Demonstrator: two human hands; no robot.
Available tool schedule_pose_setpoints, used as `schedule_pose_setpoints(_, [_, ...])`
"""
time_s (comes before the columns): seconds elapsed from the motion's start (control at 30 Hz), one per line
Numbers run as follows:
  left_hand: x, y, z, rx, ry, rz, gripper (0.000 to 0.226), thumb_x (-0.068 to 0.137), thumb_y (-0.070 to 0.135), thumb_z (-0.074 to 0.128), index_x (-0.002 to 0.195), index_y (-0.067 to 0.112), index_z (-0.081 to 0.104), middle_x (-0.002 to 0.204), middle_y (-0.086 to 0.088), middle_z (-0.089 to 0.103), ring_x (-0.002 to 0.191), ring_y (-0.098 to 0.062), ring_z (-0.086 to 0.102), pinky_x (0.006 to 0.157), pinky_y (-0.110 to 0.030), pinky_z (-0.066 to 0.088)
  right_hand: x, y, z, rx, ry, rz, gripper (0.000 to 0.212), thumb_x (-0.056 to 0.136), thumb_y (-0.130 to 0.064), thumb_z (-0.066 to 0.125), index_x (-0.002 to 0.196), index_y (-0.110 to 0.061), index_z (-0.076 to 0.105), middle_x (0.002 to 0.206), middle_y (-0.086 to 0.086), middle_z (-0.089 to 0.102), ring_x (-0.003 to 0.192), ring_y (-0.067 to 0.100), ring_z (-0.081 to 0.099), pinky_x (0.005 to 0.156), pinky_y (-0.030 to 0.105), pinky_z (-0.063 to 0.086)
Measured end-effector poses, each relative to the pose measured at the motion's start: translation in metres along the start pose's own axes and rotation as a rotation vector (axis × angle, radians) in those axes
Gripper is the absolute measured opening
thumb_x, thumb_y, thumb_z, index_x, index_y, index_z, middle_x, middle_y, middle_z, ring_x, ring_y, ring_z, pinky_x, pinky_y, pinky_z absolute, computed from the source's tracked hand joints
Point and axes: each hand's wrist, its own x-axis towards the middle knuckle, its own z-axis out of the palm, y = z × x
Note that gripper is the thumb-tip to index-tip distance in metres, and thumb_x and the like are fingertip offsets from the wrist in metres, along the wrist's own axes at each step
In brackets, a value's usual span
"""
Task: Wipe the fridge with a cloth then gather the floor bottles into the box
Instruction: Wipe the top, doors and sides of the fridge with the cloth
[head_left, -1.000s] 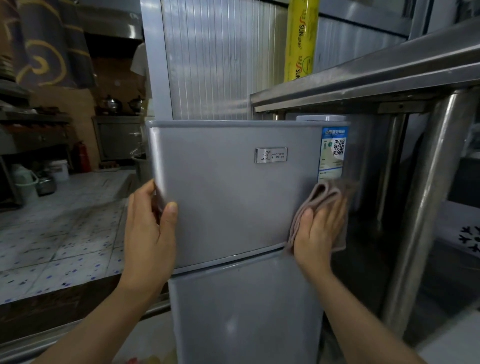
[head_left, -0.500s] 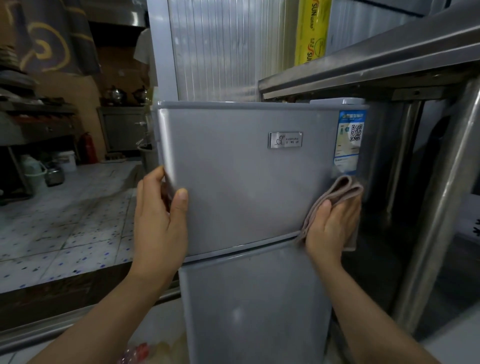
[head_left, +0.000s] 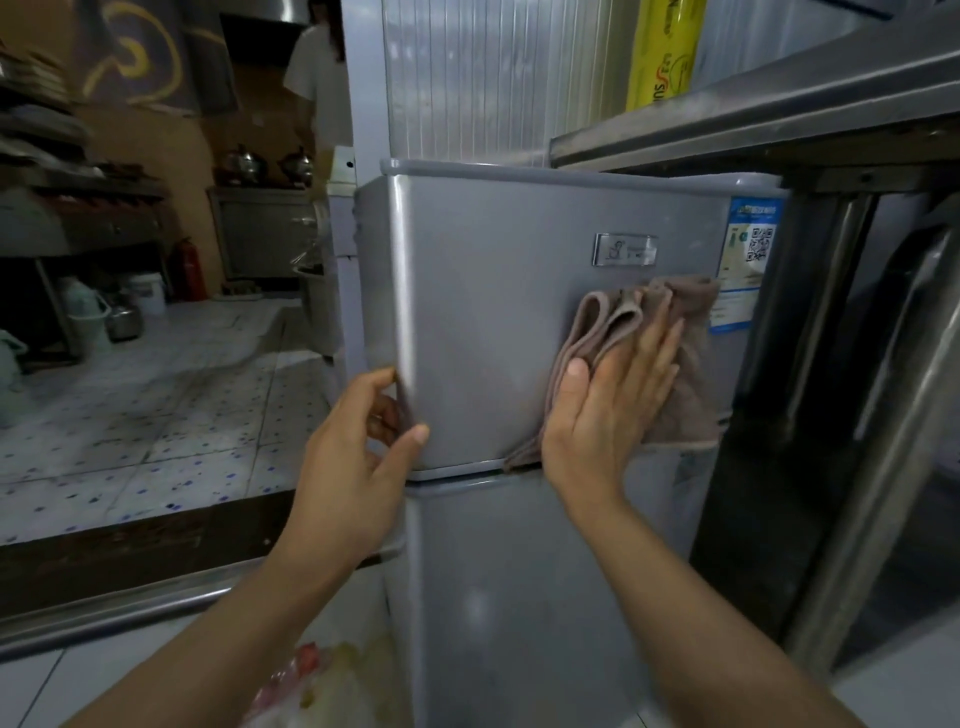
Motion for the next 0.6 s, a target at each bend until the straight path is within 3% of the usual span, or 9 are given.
schedule_pose_setpoints(0.07, [0.001, 0.001, -0.001, -0.009, 0.000, 0.015, 0.039, 0.084, 0.014, 0.064, 0.115, 0.035, 0.049, 0.096, 0.006, 0.063, 0.085, -0.002, 0.059, 0.077, -0.022, 0.050, -0.033, -0.010, 0.007, -0.082, -0.037, -0.103, 0.065, 0.095, -0.036, 0.029, 0.151, -0.009, 0.010, 0.157, 0.018, 0.014, 0.144, 0.038, 0.009, 0.116, 0.055, 0.009])
schedule_pose_setpoints(0.2, [0.000, 0.001, -0.005, -0.049, -0.024, -0.011, 0.045, 0.085, 0.009, 0.063, 0.120, 0.035, 0.051, 0.096, 0.007, 0.062, 0.087, -0.002, 0.058, 0.077, -0.020, 0.050, -0.096, -0.010, 0.009, -0.184, -0.208, -0.331, 0.063, 0.090, -0.041, 0.035, 0.148, -0.026, 0.014, 0.155, 0.005, 0.014, 0.142, 0.036, 0.012, 0.112, 0.054, 0.011])
schedule_pose_setpoints(0.33, [-0.002, -0.001, -0.021, -0.096, -0.106, -0.034, 0.044, 0.087, -0.002, 0.056, 0.114, 0.033, 0.057, 0.098, 0.009, 0.065, 0.092, -0.003, 0.061, 0.085, -0.023, 0.051, -0.063, -0.015, -0.001, -0.182, -0.203, -0.413, 0.062, 0.087, -0.044, 0.040, 0.145, -0.031, 0.023, 0.155, -0.001, 0.016, 0.142, 0.033, 0.012, 0.112, 0.053, 0.012])
schedule_pose_setpoints(0.47, [-0.007, -0.003, -0.033, -0.084, -0.139, -0.034, 0.045, 0.089, 0.000, 0.053, 0.109, 0.040, 0.056, 0.101, 0.016, 0.065, 0.097, 0.000, 0.060, 0.086, -0.017, 0.049, -0.009, -0.059, 0.007, -0.148, -0.083, -0.362, 0.065, 0.088, -0.042, 0.043, 0.148, -0.032, 0.020, 0.158, 0.005, 0.016, 0.144, 0.036, 0.008, 0.113, 0.060, 0.008])
schedule_pose_setpoints(0.6, [-0.013, -0.015, -0.039, -0.088, -0.033, -0.096, 0.043, 0.090, -0.002, 0.050, 0.113, 0.035, 0.052, 0.099, 0.014, 0.062, 0.092, -0.002, 0.060, 0.085, -0.020, 0.050, -0.022, -0.079, 0.017, -0.158, -0.070, -0.306, 0.065, 0.090, -0.045, 0.041, 0.149, -0.032, 0.018, 0.158, 0.011, 0.012, 0.144, 0.039, 0.004, 0.112, 0.064, 0.004])
